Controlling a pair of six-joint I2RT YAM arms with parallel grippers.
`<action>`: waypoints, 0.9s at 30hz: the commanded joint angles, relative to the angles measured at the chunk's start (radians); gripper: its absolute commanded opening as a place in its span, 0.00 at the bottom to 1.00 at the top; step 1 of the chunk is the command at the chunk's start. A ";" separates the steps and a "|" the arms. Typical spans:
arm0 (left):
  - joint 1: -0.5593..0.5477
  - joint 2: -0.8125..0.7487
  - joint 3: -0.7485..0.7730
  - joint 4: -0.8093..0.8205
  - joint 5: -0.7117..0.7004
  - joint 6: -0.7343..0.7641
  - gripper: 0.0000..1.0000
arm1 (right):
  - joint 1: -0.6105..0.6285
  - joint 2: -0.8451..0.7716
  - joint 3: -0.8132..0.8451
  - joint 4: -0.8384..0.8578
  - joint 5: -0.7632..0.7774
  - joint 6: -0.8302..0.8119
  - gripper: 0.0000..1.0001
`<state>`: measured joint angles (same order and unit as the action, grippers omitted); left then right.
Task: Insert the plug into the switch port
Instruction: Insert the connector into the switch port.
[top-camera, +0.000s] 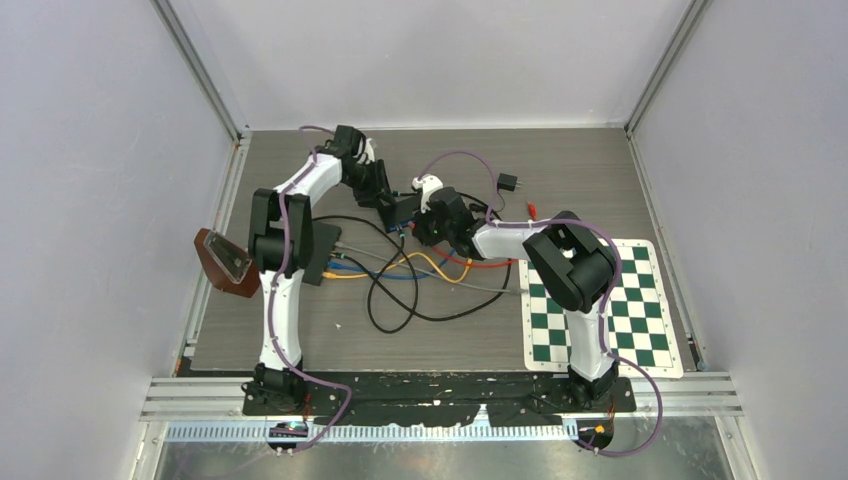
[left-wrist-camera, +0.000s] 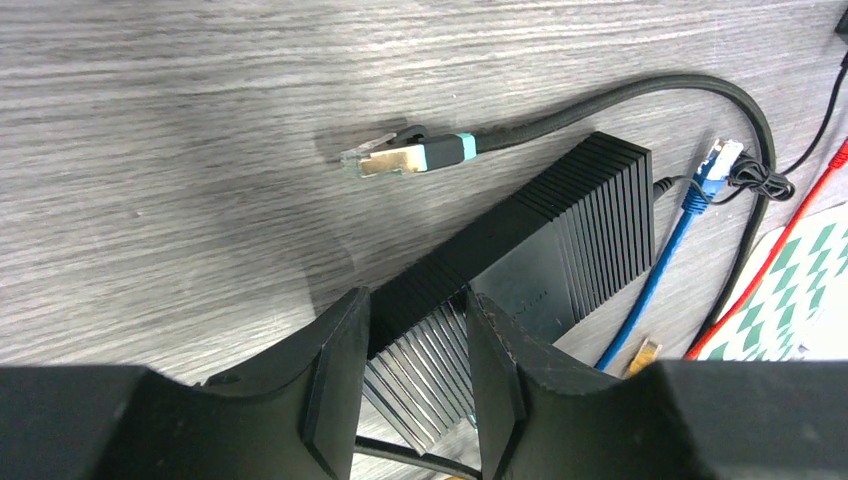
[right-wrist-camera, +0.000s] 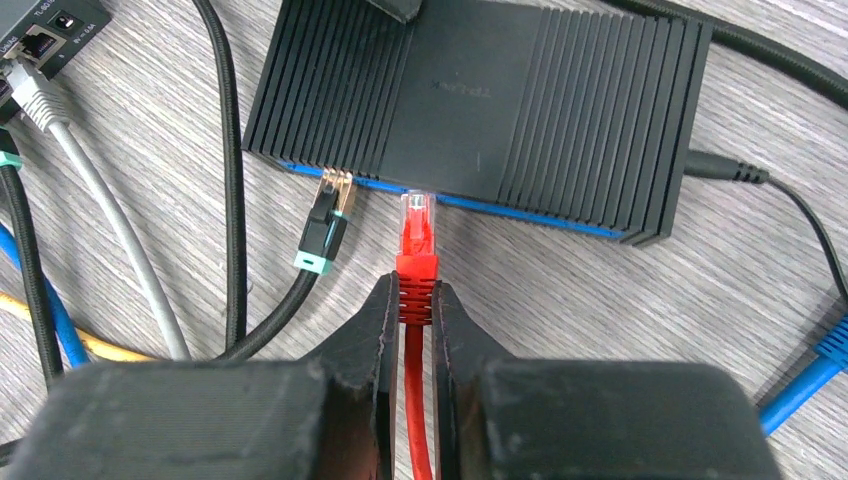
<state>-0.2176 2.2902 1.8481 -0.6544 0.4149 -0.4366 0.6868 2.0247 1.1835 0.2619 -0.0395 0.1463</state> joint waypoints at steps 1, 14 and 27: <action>-0.006 -0.021 -0.049 -0.004 0.086 0.000 0.41 | 0.009 -0.032 0.029 0.081 0.003 0.021 0.05; -0.008 -0.068 -0.143 0.012 0.187 0.007 0.38 | 0.028 -0.011 -0.036 0.261 0.078 0.003 0.05; -0.035 -0.089 -0.209 0.001 0.274 0.055 0.32 | 0.054 0.024 0.022 0.241 0.092 0.029 0.05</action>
<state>-0.2016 2.2246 1.6783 -0.5213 0.5438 -0.4210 0.7376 2.0380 1.1366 0.3489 0.0803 0.1608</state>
